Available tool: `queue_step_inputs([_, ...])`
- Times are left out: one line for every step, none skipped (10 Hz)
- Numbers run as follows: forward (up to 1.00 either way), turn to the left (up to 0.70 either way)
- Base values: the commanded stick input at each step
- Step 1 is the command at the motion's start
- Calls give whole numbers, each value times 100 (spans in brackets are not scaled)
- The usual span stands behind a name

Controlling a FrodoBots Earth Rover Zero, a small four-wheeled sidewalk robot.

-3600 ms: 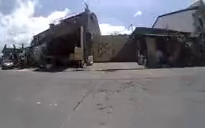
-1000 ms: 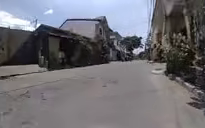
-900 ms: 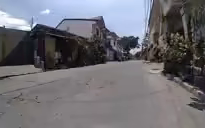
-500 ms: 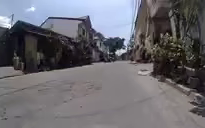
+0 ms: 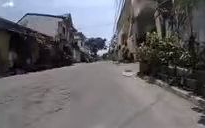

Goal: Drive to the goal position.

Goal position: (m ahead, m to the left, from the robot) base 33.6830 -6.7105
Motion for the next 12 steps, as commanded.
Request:
queue_step_inputs([100, -7])
queue_step_inputs([100, -28])
queue_step_inputs([100, -38])
queue_step_inputs([100, -25])
queue_step_inputs([100, -4])
queue_step_inputs([100, 0])
queue_step_inputs([100, -1])
queue_step_inputs([100, -2])
queue_step_inputs([100, -3])
queue_step_inputs([100, -3])
queue_step_inputs([100, -3])
queue_step_inputs([100, -3])
